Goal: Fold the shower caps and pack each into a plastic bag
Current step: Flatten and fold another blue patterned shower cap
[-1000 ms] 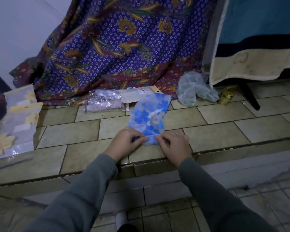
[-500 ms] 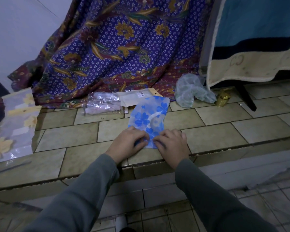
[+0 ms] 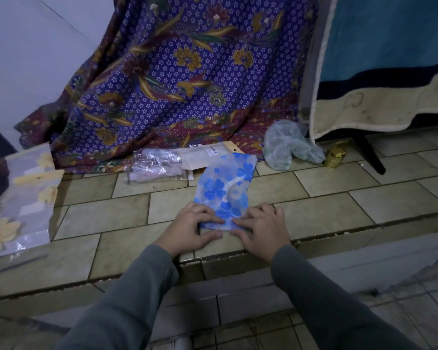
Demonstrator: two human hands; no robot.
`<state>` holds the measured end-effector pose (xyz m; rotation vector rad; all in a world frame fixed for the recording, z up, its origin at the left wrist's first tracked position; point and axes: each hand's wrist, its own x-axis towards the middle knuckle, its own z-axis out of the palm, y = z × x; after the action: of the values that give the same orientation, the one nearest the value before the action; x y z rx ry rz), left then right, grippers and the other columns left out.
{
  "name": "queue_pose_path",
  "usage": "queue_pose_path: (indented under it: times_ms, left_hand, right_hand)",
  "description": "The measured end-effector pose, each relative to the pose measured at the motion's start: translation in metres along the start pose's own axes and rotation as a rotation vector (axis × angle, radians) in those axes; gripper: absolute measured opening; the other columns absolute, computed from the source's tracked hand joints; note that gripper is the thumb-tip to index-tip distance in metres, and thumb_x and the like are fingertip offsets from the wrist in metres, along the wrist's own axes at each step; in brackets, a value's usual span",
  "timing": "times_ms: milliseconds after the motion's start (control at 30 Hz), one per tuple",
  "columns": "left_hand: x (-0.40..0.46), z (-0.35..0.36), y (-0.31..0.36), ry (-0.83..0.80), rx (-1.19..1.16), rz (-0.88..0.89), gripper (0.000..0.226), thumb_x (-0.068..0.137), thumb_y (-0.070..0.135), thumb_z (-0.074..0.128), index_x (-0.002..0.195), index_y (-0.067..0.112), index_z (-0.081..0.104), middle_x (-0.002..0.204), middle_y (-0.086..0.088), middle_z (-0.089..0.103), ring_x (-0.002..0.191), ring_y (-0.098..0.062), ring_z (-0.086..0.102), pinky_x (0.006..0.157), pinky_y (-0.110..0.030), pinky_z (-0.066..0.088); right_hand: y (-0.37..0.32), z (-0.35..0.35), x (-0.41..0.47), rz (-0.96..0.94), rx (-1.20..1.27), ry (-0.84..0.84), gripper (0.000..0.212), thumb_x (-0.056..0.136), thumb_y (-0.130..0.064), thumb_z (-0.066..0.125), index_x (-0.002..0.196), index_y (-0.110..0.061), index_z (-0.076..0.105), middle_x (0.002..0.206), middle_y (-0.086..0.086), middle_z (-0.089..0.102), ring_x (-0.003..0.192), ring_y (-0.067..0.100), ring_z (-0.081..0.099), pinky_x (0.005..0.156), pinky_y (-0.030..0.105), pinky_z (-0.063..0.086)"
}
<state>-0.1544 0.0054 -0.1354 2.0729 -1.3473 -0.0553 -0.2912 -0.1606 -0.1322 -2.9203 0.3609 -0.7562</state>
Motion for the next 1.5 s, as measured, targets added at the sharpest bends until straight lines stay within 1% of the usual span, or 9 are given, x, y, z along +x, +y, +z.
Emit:
queue_pose_path:
  times_ms: [133, 367, 600, 733, 833, 933, 1233, 1433, 1500]
  left_hand:
    - [0.002, -0.005, -0.001, -0.02, -0.047, -0.026, 0.039, 0.074, 0.056, 0.061, 0.103, 0.032, 0.073, 0.098, 0.017, 0.063, 0.093, 0.0, 0.045, 0.089, -0.008, 0.032]
    - [-0.001, 0.001, -0.001, 0.03, -0.069, -0.041, 0.036, 0.077, 0.051, 0.063, 0.095, 0.024, 0.077, 0.089, 0.016, 0.062, 0.089, 0.001, 0.046, 0.084, -0.006, 0.033]
    - [0.0, 0.003, 0.003, 0.103, -0.084, -0.145, 0.03, 0.077, 0.053, 0.064, 0.079, 0.025, 0.076, 0.073, 0.012, 0.066, 0.08, -0.006, 0.052, 0.077, -0.013, 0.039]
    - [0.011, 0.001, 0.011, 0.077, -0.12, -0.266, 0.008, 0.081, 0.031, 0.073, 0.079, 0.024, 0.077, 0.077, 0.011, 0.071, 0.08, -0.001, 0.056, 0.074, -0.013, 0.041]
    - [0.015, 0.0, 0.012, 0.066, -0.088, -0.269, 0.005, 0.083, 0.029, 0.071, 0.081, 0.025, 0.073, 0.076, 0.011, 0.069, 0.072, 0.006, 0.056, 0.067, -0.012, 0.04]
    - [0.013, 0.0, 0.013, 0.096, 0.033, -0.235, 0.006, 0.083, 0.033, 0.069, 0.084, 0.028, 0.066, 0.073, 0.008, 0.064, 0.063, -0.005, 0.052, 0.062, -0.021, 0.041]
    - [0.01, -0.007, 0.002, 0.05, 0.043, -0.036, 0.011, 0.081, 0.029, 0.072, 0.085, 0.019, 0.073, 0.091, 0.005, 0.061, 0.081, -0.001, 0.057, 0.077, -0.022, 0.046]
    - [-0.002, -0.012, -0.001, 0.028, 0.028, -0.011, 0.024, 0.079, 0.036, 0.071, 0.093, 0.017, 0.076, 0.095, 0.008, 0.064, 0.083, 0.001, 0.059, 0.077, -0.016, 0.046]
    - [-0.003, -0.014, -0.004, 0.008, 0.01, -0.048, 0.032, 0.074, 0.039, 0.078, 0.097, 0.017, 0.076, 0.098, 0.011, 0.064, 0.087, -0.001, 0.06, 0.079, -0.017, 0.047]
  right_hand:
    - [0.001, -0.001, 0.007, 0.024, -0.009, -0.044, 0.039, 0.082, -0.059, 0.042, 0.077, -0.038, 0.074, 0.067, -0.013, 0.059, 0.068, 0.015, 0.048, 0.066, 0.033, 0.02]
    - [0.013, 0.001, 0.005, -0.023, 0.086, -0.04, 0.037, 0.081, -0.062, 0.041, 0.088, -0.044, 0.073, 0.069, -0.015, 0.057, 0.069, 0.015, 0.049, 0.064, 0.031, 0.008]
    - [0.014, 0.006, 0.006, 0.119, 0.165, 0.007, 0.044, 0.083, -0.061, 0.039, 0.075, -0.034, 0.074, 0.079, -0.014, 0.068, 0.079, 0.017, 0.055, 0.072, 0.032, 0.021]
    - [0.014, 0.003, 0.011, 0.258, 0.177, -0.107, 0.031, 0.086, -0.059, 0.051, 0.085, -0.038, 0.073, 0.09, -0.017, 0.07, 0.093, 0.011, 0.051, 0.076, 0.032, 0.021]
    - [0.013, 0.005, 0.012, 0.305, 0.153, -0.089, 0.032, 0.085, -0.059, 0.052, 0.081, -0.035, 0.073, 0.085, -0.016, 0.07, 0.093, 0.011, 0.051, 0.075, 0.032, 0.019]
    - [0.012, 0.007, 0.011, 0.311, 0.127, -0.04, 0.031, 0.085, -0.057, 0.054, 0.075, -0.031, 0.068, 0.076, -0.012, 0.067, 0.091, 0.013, 0.052, 0.075, 0.032, 0.02]
    - [0.01, 0.009, 0.013, 0.085, 0.024, 0.059, 0.005, 0.076, -0.037, 0.064, 0.076, -0.032, 0.065, 0.077, -0.011, 0.063, 0.07, 0.02, 0.054, 0.065, 0.032, 0.018]
    - [0.014, 0.004, 0.016, 0.008, 0.086, -0.075, 0.042, 0.084, -0.059, 0.037, 0.083, -0.035, 0.072, 0.087, -0.017, 0.067, 0.081, 0.015, 0.051, 0.065, 0.032, 0.01]
    - [0.017, -0.002, 0.017, -0.016, 0.103, -0.153, 0.042, 0.077, -0.069, 0.047, 0.094, -0.04, 0.072, 0.093, -0.018, 0.064, 0.09, 0.012, 0.047, 0.069, 0.031, 0.013]
